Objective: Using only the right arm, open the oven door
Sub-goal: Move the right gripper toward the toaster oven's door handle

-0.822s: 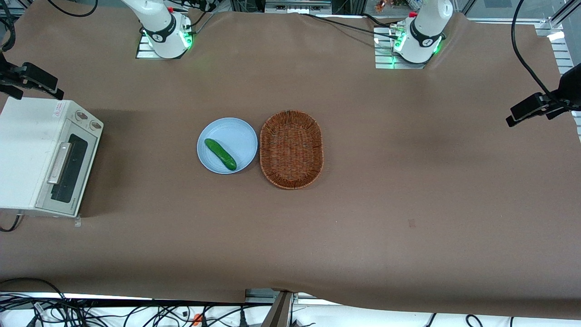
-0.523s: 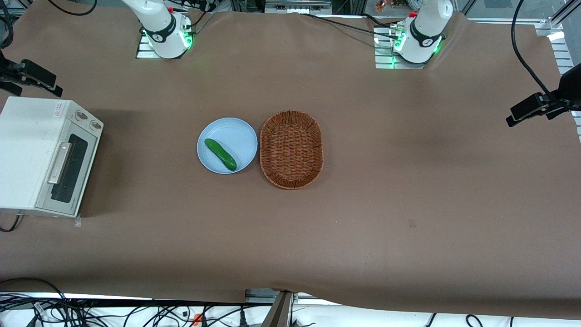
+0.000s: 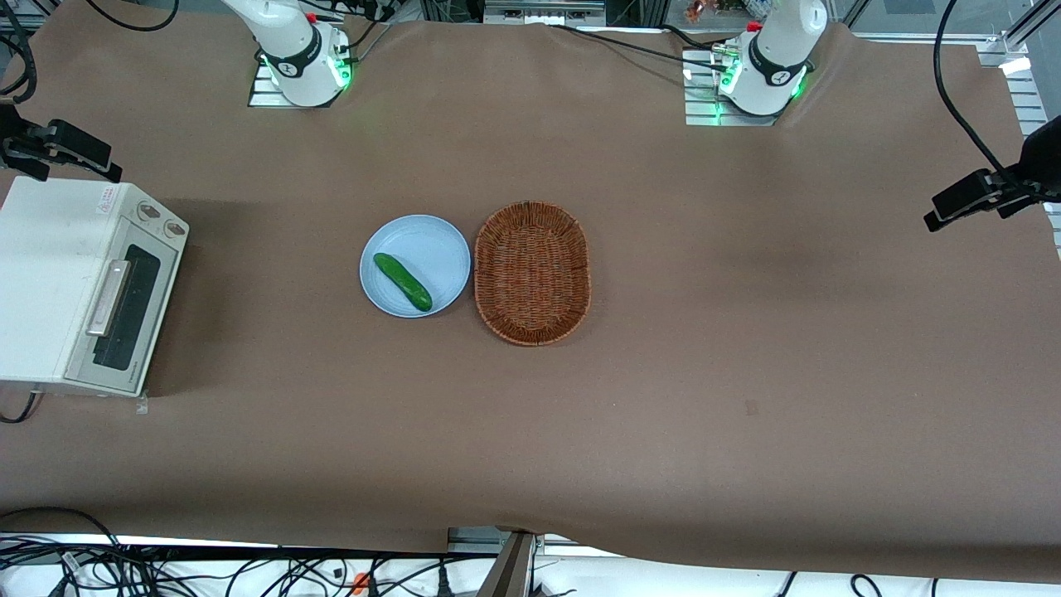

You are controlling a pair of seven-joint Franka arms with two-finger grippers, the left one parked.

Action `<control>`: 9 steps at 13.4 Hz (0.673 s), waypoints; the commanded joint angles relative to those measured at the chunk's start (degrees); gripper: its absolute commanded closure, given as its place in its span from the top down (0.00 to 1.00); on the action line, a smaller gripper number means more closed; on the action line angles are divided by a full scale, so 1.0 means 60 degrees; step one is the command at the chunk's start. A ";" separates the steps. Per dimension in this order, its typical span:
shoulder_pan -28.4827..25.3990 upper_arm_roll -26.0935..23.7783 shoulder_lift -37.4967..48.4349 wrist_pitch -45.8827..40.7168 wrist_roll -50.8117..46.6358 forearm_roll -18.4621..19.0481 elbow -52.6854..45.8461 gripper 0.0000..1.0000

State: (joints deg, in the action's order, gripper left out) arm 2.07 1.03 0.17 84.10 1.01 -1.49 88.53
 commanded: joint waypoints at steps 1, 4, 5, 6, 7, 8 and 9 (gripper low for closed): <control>0.0110 -0.0142 -0.0013 -0.0028 0.0050 -0.0001 -0.0120 1.00; 0.0022 -0.0201 -0.0072 -0.0072 0.0095 -0.0001 -0.0091 1.00; -0.0036 -0.0201 -0.0130 -0.0072 0.0110 0.0086 -0.0091 0.89; -0.0037 -0.0201 -0.0145 -0.0188 0.0211 0.0101 -0.0091 0.19; -0.0095 -0.0216 -0.0102 -0.0624 0.0067 0.0130 -0.0091 0.00; -0.0124 -0.0201 -0.0130 -0.0686 0.0095 0.0130 -0.0106 0.00; -0.0110 -0.0187 -0.0145 -0.0615 0.0168 0.0145 -0.0106 0.00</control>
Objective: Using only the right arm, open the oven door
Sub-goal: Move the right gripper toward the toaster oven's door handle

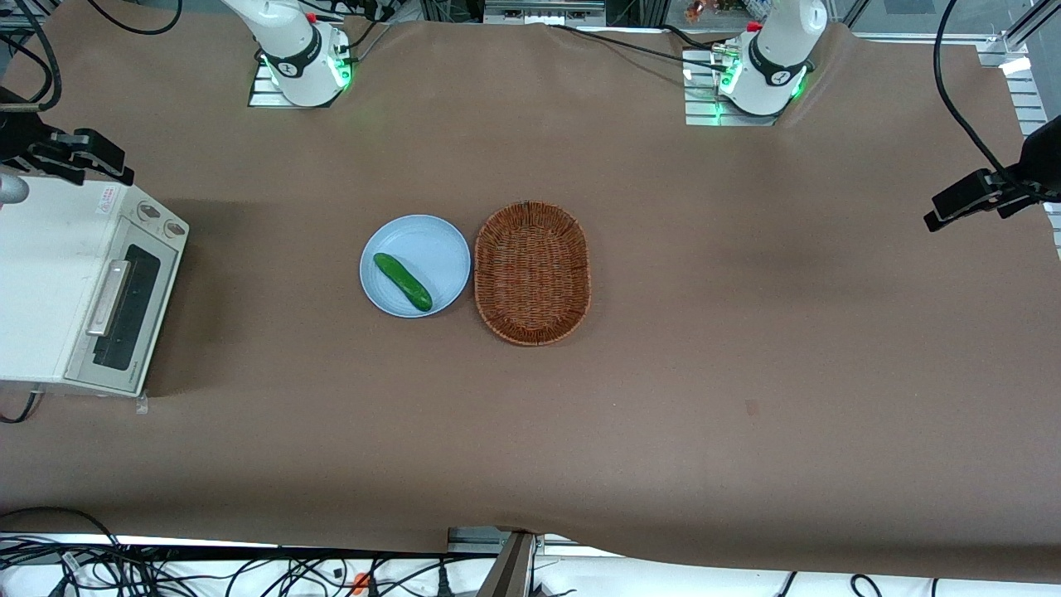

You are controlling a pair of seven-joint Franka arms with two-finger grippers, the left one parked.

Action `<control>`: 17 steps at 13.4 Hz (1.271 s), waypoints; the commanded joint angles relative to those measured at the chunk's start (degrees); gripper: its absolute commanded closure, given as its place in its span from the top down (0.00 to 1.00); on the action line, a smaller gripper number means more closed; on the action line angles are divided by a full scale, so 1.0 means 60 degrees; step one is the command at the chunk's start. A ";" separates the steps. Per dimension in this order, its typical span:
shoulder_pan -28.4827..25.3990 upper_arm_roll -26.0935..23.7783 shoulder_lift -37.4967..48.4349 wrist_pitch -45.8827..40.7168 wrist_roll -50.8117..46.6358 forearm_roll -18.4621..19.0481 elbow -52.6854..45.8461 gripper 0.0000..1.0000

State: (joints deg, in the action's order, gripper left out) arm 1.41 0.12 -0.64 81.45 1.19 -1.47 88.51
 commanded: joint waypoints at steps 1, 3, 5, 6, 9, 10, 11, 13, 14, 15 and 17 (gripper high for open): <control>-0.0001 -0.0035 0.0003 -0.0186 0.0153 0.0186 -0.0088 0.00; -0.0001 -0.0035 -0.0011 -0.0171 0.0153 0.0347 -0.0074 0.00; -0.0015 -0.0035 -0.0026 -0.0099 0.0110 0.0624 -0.0074 0.00; -0.0074 -0.0050 -0.0156 0.0033 0.0066 0.0974 -0.0088 0.00; -0.0455 -0.0050 -0.1062 0.0734 0.0007 0.2803 -0.0030 0.00; -0.0499 -0.0050 -0.1457 0.1114 -0.0080 0.3374 0.0014 0.00; -0.0499 -0.0050 -0.1838 0.1509 -0.0415 0.3945 0.0116 0.00; -0.0528 -0.0035 -0.2338 0.2460 -0.1481 0.5043 0.0568 0.00; -0.0514 -0.0035 -0.2601 0.3046 -0.2097 0.5891 0.0890 0.00; -0.0514 -0.0035 -0.2836 0.3574 -0.2857 0.6624 0.1256 0.00; -0.0499 0.0008 -0.3276 0.4207 -0.4236 0.7638 0.1610 0.00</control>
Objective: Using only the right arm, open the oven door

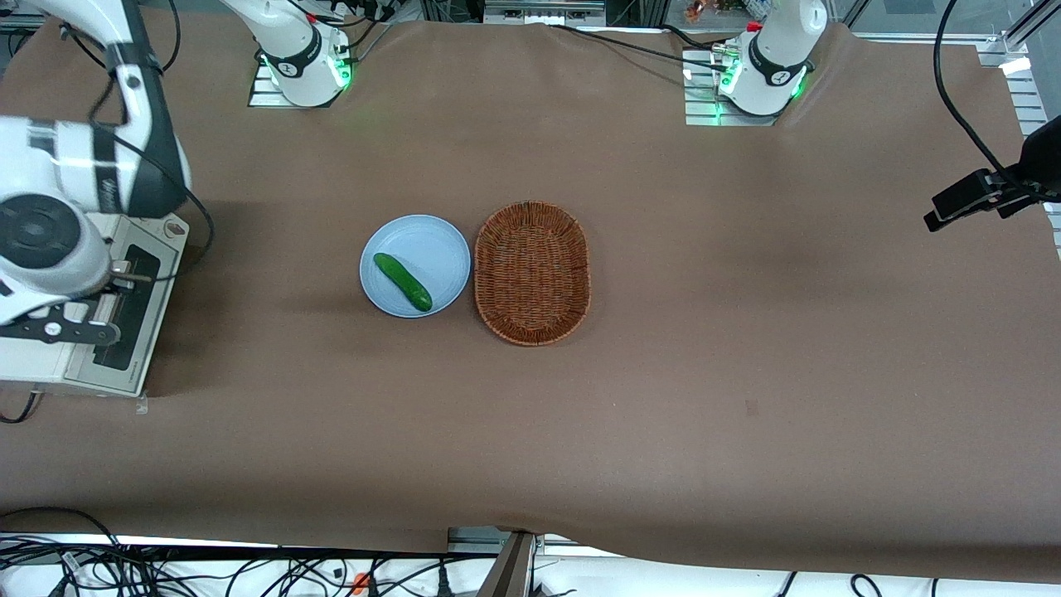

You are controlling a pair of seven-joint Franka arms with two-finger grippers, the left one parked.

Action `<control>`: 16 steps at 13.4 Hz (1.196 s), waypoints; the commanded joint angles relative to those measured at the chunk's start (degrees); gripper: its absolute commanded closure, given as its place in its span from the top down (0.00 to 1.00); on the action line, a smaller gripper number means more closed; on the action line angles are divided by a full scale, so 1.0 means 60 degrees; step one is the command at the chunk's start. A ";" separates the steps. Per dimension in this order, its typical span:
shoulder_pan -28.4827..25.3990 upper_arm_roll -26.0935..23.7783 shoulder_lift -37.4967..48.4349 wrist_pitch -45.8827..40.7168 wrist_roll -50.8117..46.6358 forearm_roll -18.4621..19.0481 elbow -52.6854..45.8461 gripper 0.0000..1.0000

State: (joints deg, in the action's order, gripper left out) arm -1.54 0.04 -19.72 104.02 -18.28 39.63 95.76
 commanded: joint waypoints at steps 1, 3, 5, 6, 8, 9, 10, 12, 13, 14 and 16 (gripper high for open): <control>0.0007 0.0066 -0.0329 0.0519 -0.1214 0.1010 0.0402 0.00; 0.0065 0.0372 -0.0492 0.0914 -0.1231 0.1086 0.0445 0.00; 0.0065 0.0476 -0.0551 0.1120 -0.1391 0.1086 0.0708 0.00; 0.0065 0.0505 -0.0551 0.1353 -0.1523 0.1086 0.0927 0.00; 0.0065 0.0593 -0.0551 0.1545 -0.1670 0.1086 0.1148 0.00; 0.0065 0.0593 -0.0536 0.1546 -0.1699 0.1071 0.1221 0.00; 0.0065 0.0608 -0.0522 0.1575 -0.1714 0.1071 0.1367 0.00; 0.0080 0.0797 -0.0507 0.2041 -0.1714 0.1071 0.1631 0.00; 0.0066 0.0827 -0.0463 0.2145 -0.1714 0.1071 0.1734 0.00; 0.0065 0.0828 -0.0405 0.2103 -0.1714 0.1071 0.1735 0.00; 0.0065 0.0813 -0.0390 0.2131 -0.1830 0.1027 0.1822 0.00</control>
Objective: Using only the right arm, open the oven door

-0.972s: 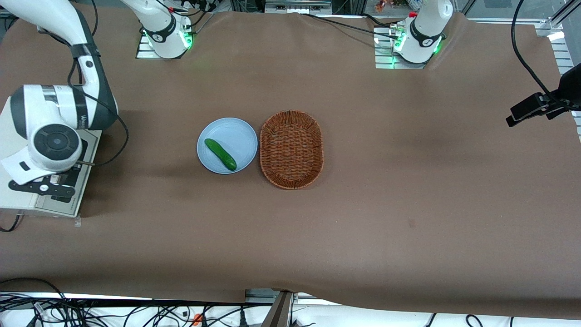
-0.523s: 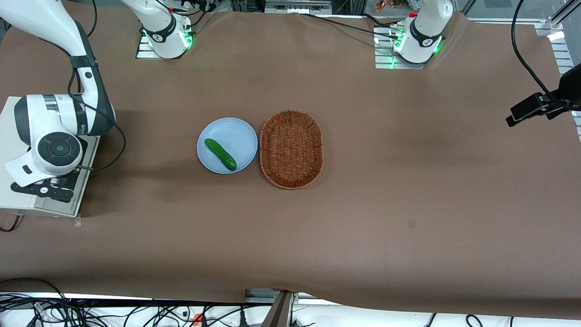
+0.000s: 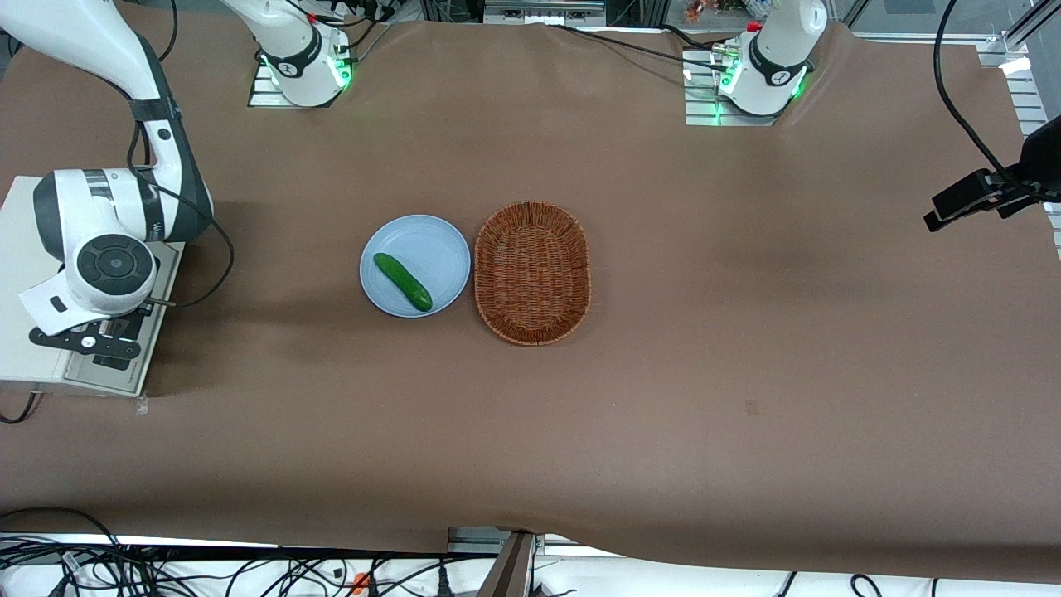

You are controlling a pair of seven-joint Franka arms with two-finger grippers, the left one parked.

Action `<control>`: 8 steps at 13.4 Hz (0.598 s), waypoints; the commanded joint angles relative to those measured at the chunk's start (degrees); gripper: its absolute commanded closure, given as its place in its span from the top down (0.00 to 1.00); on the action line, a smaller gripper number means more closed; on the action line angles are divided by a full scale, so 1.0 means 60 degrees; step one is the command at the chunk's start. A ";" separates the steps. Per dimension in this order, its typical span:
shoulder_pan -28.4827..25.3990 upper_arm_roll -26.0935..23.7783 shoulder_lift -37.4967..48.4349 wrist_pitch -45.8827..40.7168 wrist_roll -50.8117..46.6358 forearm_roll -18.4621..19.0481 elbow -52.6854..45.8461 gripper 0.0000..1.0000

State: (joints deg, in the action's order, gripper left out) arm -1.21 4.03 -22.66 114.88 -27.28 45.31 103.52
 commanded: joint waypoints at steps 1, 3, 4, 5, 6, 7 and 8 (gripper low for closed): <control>-0.0004 0.0134 0.0100 0.0322 -0.0534 0.0050 0.0603 0.00; -0.0076 -0.0056 0.0071 0.0263 -0.0988 -0.0037 0.0604 0.00; -0.0077 -0.0231 0.0041 0.0249 -0.1208 -0.0125 0.0604 0.00; -0.0077 -0.0334 0.0012 0.0249 -0.1456 -0.0300 0.0604 0.00; -0.0106 -0.0451 -0.0032 0.0263 -0.1604 -0.0461 0.0604 0.00; -0.0164 -0.0510 -0.0076 0.0263 -0.1707 -0.0666 0.0604 0.00; -0.0281 -0.0525 -0.0091 0.0307 -0.1737 -0.0784 0.0589 0.00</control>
State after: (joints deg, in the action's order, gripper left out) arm -2.64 1.12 -22.92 115.75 -35.83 42.53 104.84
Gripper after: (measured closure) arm 0.991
